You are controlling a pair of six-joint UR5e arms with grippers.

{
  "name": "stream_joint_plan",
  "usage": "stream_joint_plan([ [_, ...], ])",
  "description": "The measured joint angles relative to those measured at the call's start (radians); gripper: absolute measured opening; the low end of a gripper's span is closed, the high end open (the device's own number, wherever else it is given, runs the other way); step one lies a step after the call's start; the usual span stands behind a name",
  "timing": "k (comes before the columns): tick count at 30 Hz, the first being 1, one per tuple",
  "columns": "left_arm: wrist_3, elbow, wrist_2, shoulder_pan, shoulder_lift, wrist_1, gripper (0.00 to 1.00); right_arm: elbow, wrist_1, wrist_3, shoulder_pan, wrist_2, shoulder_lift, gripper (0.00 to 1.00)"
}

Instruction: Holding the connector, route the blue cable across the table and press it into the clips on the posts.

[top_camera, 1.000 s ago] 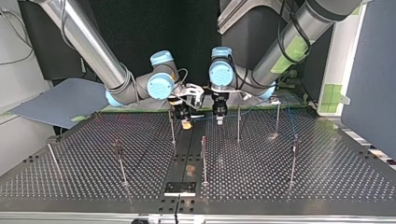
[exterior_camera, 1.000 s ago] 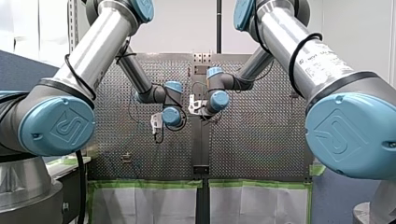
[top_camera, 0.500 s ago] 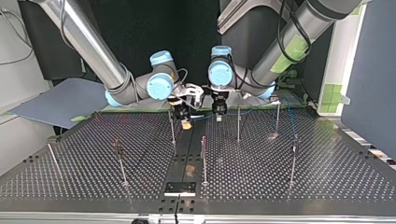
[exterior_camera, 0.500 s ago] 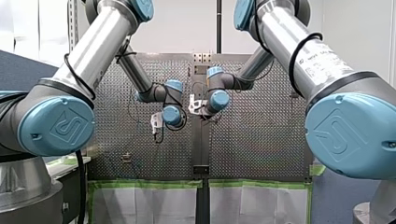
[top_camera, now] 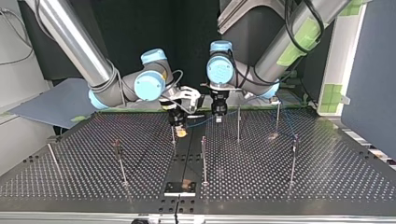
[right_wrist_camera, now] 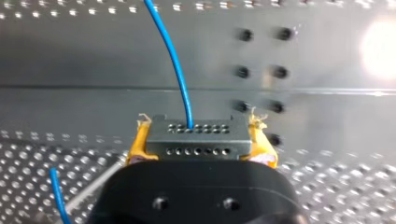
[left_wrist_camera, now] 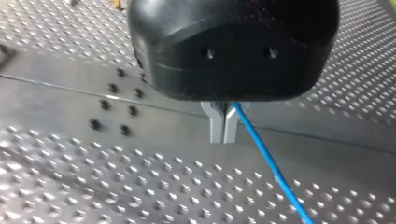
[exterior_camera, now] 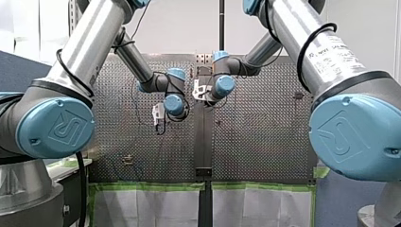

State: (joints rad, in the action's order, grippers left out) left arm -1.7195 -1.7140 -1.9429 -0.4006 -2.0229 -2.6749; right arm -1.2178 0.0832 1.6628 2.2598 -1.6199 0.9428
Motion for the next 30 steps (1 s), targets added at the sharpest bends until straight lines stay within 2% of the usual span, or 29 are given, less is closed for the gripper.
stream_joint_plan([
  [6, 0.001, -0.019, -0.027, -0.012, 0.051, -0.023, 0.0, -0.002, -0.053, 0.004, -0.001, 0.001, 0.05, 0.0],
  [12, 0.004, -0.031, -0.035, -0.025, 0.104, -0.033, 0.0, -0.01, -0.097, 0.011, -0.002, 0.001, 0.096, 0.0],
  [19, 0.003, -0.032, -0.037, -0.04, 0.167, -0.042, 0.0, -0.041, -0.103, 0.016, -0.002, 0.0, 0.152, 0.0],
  [25, 0.0, -0.033, -0.037, -0.052, 0.221, -0.041, 0.0, -0.046, -0.101, 0.016, -0.002, -0.001, 0.198, 0.0],
  [30, -0.002, -0.033, -0.052, -0.057, 0.268, -0.044, 0.0, -0.046, -0.099, 0.013, -0.002, -0.002, 0.217, 0.0],
])
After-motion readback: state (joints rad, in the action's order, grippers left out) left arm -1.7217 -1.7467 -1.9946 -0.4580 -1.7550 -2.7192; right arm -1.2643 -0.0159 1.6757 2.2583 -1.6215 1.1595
